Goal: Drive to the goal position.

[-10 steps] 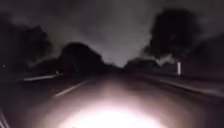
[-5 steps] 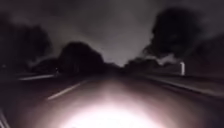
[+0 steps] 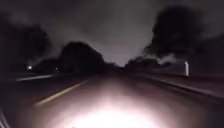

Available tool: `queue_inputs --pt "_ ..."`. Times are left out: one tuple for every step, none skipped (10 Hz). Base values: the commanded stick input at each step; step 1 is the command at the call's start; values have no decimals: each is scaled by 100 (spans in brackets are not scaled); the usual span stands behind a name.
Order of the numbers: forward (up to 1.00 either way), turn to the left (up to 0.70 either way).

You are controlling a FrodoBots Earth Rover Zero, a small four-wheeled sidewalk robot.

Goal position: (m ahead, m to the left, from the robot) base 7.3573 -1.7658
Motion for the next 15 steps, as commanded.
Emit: queue_inputs --pt "70 0" --pt "70 0" --pt "70 0" --pt "70 0" --pt "70 0" --pt "70 0" --pt "70 0" --pt "70 0" --pt "70 0" --pt "70 0" --pt "70 0" --pt "70 0" --pt "70 0" --pt "70 0" --pt "70 0"
